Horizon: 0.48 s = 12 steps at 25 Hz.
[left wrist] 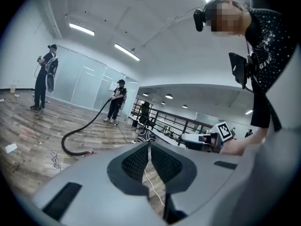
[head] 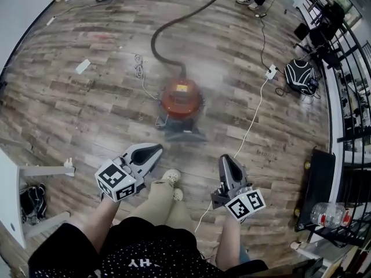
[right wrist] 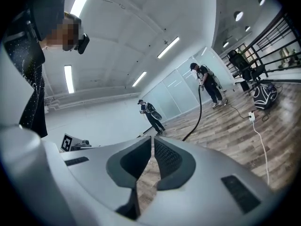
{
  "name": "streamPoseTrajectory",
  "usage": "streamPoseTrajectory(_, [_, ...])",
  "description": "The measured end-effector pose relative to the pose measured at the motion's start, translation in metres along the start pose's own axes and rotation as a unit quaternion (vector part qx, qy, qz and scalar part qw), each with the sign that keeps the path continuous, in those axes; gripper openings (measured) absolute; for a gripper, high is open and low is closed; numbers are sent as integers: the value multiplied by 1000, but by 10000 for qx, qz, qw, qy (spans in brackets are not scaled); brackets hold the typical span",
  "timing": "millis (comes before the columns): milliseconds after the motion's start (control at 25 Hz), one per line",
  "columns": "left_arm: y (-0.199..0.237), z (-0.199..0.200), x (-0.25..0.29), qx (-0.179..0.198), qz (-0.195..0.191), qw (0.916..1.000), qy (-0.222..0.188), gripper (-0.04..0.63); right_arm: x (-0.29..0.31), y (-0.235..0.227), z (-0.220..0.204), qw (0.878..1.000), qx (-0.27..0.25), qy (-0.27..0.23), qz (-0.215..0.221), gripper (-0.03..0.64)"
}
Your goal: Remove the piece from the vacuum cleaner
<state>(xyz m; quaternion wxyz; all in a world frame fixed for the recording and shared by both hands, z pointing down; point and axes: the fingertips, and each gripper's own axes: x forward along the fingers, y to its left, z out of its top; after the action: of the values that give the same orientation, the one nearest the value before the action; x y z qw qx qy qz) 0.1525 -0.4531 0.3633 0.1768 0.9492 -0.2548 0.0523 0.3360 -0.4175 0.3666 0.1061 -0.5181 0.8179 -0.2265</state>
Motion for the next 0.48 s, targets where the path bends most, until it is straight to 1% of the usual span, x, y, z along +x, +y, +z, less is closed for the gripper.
streamPoseTrajectory(160, [33,-45,22,27,104,9999,59,9,22,-34,-26,9999,-82,-7,134,12])
streamPoseTrajectory(280, [61,-83,42,38,171,9998,97,9,34,-70,-56,9998,-65,24,203,12])
streamPoseTrajectory(400, [82,-113,64,194,172,9996,67,9,42,-106,-84,9995,-125,27,300,12])
streamPoseTrajectory(480, [93,-134,76,331,100,9993,133,9,47,-124,-98,9991,-177,-86,387,12])
